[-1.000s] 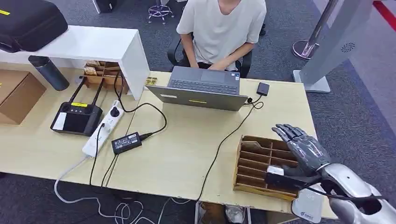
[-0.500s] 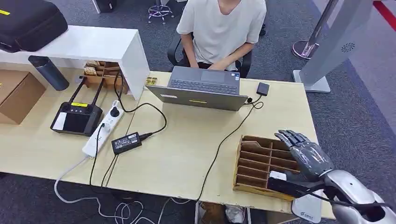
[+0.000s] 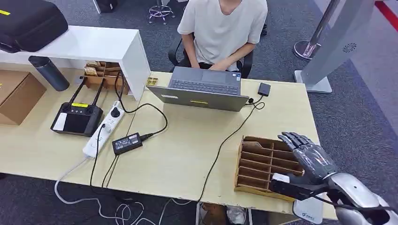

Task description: Pass the card to the sensor for recognition and then transmit it.

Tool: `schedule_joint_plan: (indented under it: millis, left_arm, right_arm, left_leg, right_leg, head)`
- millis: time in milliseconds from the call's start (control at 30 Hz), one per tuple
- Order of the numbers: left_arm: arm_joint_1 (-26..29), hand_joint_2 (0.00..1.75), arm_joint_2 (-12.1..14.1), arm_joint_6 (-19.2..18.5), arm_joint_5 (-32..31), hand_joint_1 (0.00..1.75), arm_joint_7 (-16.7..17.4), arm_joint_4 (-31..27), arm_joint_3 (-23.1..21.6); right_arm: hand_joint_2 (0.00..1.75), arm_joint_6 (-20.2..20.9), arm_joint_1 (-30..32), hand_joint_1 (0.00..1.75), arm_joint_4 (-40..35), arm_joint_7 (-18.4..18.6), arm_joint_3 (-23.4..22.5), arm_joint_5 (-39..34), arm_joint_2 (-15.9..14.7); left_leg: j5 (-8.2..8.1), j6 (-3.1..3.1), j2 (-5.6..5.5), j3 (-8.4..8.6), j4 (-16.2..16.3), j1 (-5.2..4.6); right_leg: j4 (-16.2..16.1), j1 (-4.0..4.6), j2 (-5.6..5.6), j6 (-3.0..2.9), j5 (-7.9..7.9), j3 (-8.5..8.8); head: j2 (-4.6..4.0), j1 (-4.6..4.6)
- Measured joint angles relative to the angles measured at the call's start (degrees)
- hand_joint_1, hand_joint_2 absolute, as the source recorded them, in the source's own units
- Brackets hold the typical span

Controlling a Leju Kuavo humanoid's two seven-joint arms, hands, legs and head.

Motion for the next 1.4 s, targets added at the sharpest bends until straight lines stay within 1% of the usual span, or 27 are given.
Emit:
schedule_joint_plan:
  millis: [33,600,1067,1400]
  left_arm:
    - [0.0,1.75,-0.02,0.0,0.0,0.0,0.0,0.0,0.0]
    - [0.0,1.75,-0.07,-0.02,0.0,0.0,0.0,0.0,0.0]
    - [0.01,1.75,-0.09,-0.02,0.0,0.0,0.0,0.0,0.0]
    - [0.01,1.75,-0.09,-0.22,0.0,0.0,-0.02,0.0,0.0]
  right_arm:
    - [1.75,0.0,0.0,1.75,0.0,0.0,0.0,0.0,0.0]
    - [1.75,-0.63,0.32,1.75,-1.03,-0.83,-1.6,-0.28,0.0]
    - [1.75,-0.48,0.8,1.75,-1.09,-1.01,-1.64,-0.26,0.0]
    - [1.75,-0.52,1.3,1.75,-1.4,-1.95,-1.9,-0.83,0.0]
  left_leg:
    - [0.0,0.0,0.0,0.0,0.0,0.0]
    - [0.0,0.0,-0.01,0.01,0.0,0.0]
    - [-0.01,0.0,0.0,0.0,0.0,0.0]
    - [-0.01,0.0,0.0,0.0,0.0,0.0]
  right_leg:
    - [0.0,0.0,0.0,0.0,0.0,0.0]
    - [0.0,0.01,0.0,0.0,0.0,0.01]
    - [0.0,0.0,0.0,0.0,0.0,0.0]
    - [0.0,0.0,0.0,0.0,-0.01,0.0]
  head:
    - [0.0,0.0]
    - [0.0,0.0]
    - [0.0,0.0]
    - [0.0,0.0]
